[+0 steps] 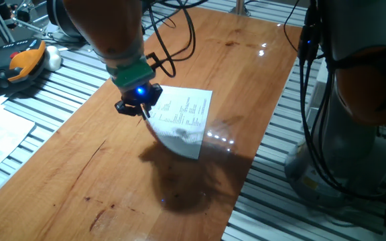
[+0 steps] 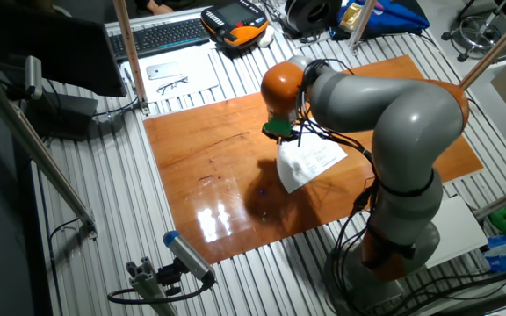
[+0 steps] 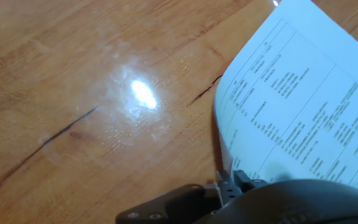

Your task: Flip over and spread out the paper that is laid flat on the table

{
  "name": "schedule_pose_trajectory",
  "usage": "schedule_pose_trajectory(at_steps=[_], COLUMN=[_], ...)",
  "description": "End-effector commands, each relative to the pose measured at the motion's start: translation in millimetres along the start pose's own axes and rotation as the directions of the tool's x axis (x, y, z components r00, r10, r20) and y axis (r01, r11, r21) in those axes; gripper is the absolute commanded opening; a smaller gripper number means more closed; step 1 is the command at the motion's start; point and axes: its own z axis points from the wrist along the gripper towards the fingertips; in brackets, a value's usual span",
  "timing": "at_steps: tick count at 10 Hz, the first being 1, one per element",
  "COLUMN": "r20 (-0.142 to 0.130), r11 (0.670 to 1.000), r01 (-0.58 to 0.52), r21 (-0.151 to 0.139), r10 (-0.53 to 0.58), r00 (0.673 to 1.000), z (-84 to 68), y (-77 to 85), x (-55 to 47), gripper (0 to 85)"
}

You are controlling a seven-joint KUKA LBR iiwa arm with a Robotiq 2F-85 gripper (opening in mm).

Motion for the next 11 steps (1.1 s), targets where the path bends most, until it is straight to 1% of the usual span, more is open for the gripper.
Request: schedule_pose_trajectory(at_steps=[1,2,4,5,6,7,8,9,10,11], r20=[0.001,-0.003,0.003,0.002,0.002,0.004,0.001,-0.003,-0.013,-0.023], r11=[1.0,1.0,1.0,1.0,1.0,1.0,1.0,1.0,1.0,1.0], r01=[-0.008,-0.013,-0.022,-0.022,-0.021,-0.017,-0.012,-0.008,-0.004,0.002], r21=[-0.004,-0.013,-0.019,-0.021,-0.018,-0.01,0.005,0.019,0.027,0.016], r10=[0.008,0.013,0.022,0.022,0.021,0.017,0.012,0.008,0.004,-0.001], r00=[1.0,1.0,1.0,1.0,1.0,1.0,1.0,1.0,1.0,1.0], z=[0.3,0.2,-2.7,-5.1,-7.7,-11.9,-20.3,-31.6,-44.0,-56.1], y=[0.2,0.3,0.5,0.4,0.1,-0.3,-1.8,-4.7,-8.8,-13.1], x=[1.6,2.4,3.6,3.9,4.3,5.5,6.5,7.6,8.6,11.2], gripper=[51.0,68.0,68.0,68.0,68.0,68.0,68.0,68.0,68.0,68.0])
